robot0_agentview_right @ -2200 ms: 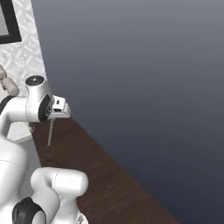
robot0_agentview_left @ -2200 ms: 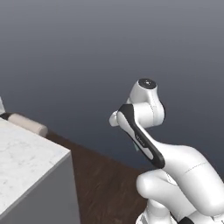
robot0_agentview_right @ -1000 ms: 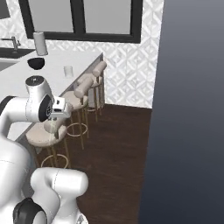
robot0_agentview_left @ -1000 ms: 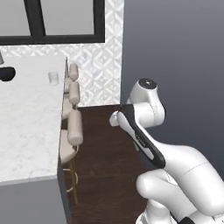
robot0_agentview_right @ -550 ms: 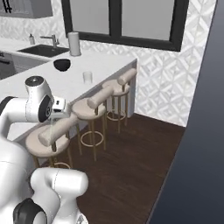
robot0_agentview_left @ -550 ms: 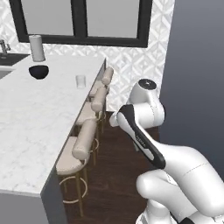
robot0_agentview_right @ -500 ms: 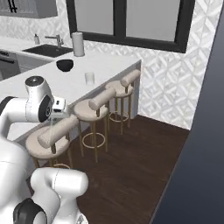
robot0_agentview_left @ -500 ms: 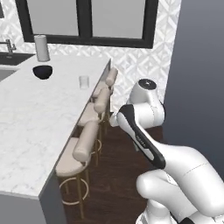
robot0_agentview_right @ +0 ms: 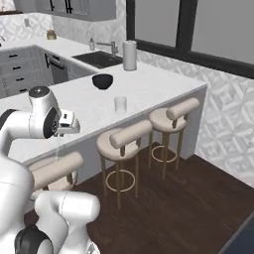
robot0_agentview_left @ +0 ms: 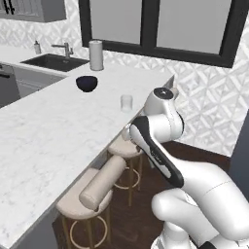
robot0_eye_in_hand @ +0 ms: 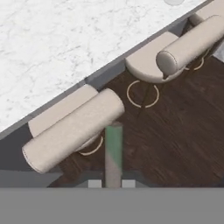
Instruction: Take a straw from the drawer in front and place it inside the glass cup on the dining counter.
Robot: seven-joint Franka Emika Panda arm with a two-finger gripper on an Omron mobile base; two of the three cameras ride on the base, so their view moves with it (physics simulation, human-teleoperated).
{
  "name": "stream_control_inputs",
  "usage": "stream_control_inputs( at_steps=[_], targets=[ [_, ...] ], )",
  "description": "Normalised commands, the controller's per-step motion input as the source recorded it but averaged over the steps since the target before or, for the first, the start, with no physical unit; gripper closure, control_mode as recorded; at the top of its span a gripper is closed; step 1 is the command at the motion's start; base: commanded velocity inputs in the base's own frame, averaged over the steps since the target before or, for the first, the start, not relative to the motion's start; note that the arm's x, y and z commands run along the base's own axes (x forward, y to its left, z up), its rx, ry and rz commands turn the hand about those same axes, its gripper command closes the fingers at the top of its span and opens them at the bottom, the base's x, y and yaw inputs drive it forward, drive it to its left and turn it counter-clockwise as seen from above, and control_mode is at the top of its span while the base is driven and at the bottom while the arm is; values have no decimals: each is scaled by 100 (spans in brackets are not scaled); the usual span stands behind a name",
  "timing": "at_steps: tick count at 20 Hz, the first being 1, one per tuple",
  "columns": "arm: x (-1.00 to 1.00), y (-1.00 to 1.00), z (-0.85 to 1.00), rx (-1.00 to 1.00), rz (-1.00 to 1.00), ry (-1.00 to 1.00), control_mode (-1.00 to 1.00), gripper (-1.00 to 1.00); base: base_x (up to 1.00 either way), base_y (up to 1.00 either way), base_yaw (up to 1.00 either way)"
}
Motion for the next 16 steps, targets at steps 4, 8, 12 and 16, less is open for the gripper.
stream_control_inputs(
  at_steps=[4,8,12,16],
  targets=[
    [0,0,0,0,0,0,100,100,72,-70,54],
    [0,0,0,0,0,0,100,100,56,-78,52],
    [0,0,0,0,0,0,100,100,40,-88,49],
    [0,0,0,0,0,0,100,100,28,-93,49]
  ],
)
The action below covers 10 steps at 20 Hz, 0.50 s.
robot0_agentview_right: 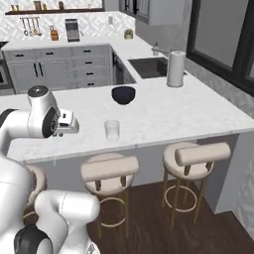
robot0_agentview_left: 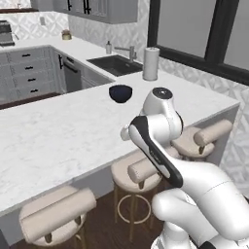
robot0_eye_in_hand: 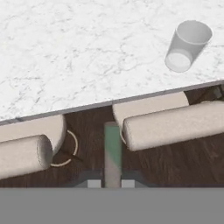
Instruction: Take a straw from the drawer in front and place it inside the glass cup on the dining counter.
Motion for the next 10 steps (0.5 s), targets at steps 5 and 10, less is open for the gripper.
stream_control_inputs(
  at_steps=[5,10],
  targets=[
    [0,0,0,0,0,0,100,100,17,-99,44],
    [0,0,0,0,0,0,100,100,36,-81,37]
  ],
)
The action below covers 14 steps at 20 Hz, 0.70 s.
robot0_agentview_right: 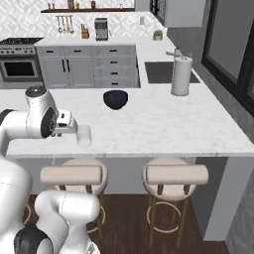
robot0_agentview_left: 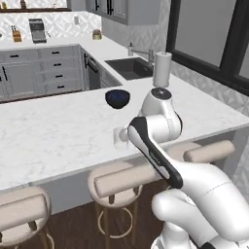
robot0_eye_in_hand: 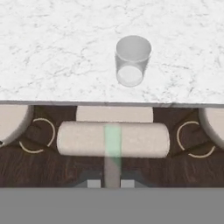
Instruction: Take a straw from the drawer in front and place it inside the glass cup on the dining counter.
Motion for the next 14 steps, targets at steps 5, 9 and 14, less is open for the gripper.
stream_control_inputs(
  at_steps=[5,9,14],
  targets=[
    [0,0,0,0,0,0,100,100,73,-30,20],
    [0,0,0,0,0,0,100,100,100,-2,7],
    [0,0,0,0,0,0,100,100,94,-1,5]
  ],
)
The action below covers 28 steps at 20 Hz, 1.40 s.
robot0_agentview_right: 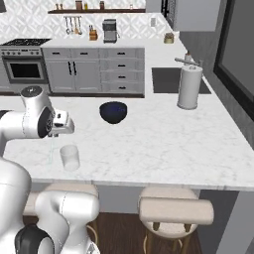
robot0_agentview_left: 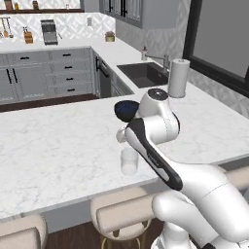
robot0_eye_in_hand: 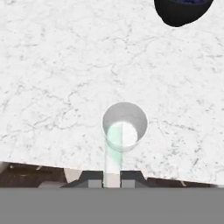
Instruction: Take a straw from the drawer in front and place it inside the glass cup on the dining counter.
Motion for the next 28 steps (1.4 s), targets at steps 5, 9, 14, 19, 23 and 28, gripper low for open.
stream_control_inputs(
  at_steps=[5,9,14,19,23,28],
  targets=[
    [-10,-38,59,29,18,-12,-100,100,0,0,0],
    [-19,-64,42,33,34,-27,-100,100,0,0,0],
    [16,-16,2,26,41,-17,-100,100,0,0,0],
    [37,6,-1,20,41,-11,-100,100,0,0,0],
    [11,43,0,16,27,-13,-100,100,0,0,0],
    [11,38,-9,10,14,-10,-100,100,0,0,0]
  ],
)
